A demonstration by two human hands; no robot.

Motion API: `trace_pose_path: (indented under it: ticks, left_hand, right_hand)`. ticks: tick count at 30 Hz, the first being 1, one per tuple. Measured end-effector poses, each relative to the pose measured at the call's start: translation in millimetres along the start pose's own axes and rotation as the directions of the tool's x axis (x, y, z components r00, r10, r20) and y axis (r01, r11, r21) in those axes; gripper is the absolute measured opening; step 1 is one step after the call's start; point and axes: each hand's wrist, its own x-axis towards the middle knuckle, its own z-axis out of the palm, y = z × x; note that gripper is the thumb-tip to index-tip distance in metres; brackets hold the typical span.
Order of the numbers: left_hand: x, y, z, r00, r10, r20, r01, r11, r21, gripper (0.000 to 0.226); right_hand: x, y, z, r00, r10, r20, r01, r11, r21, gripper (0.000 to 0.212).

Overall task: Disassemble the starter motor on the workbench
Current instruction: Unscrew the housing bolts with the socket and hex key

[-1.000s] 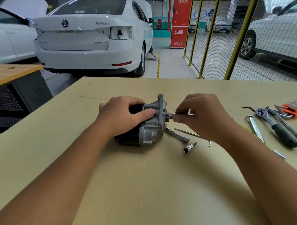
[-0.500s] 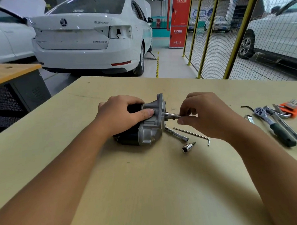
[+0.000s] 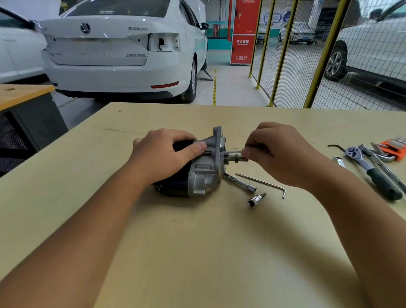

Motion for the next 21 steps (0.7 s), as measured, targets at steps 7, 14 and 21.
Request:
trace_pose_path:
  ticks: [7, 14, 21]
  left_hand:
    - [0.3, -1.1, -0.3, 1.0, -0.005, 0.007, 0.005, 1.0, 0.005, 0.064]
    - [-0.3, -1.2, -0.6, 1.0, -0.005, 0.011, 0.005, 1.0, 0.011, 0.069]
    - [0.1, -1.8, 1.0, 1.0, -0.009, -0.003, 0.009, 1.0, 0.009, 0.063]
  right_hand:
    - [-1.8, -3.0, -1.8, 0.998, -0.021, -0.063, 0.019, 0.999, -0.032, 0.009]
    - [-4.1, -0.1, 0.0, 1.0, 0.016, 0.001, -0.016, 0.998, 0.055, 0.01]
    - [-0.8, -0.6, -0.4, 0.999, 0.043, 0.013, -0.043, 0.999, 0.002, 0.008]
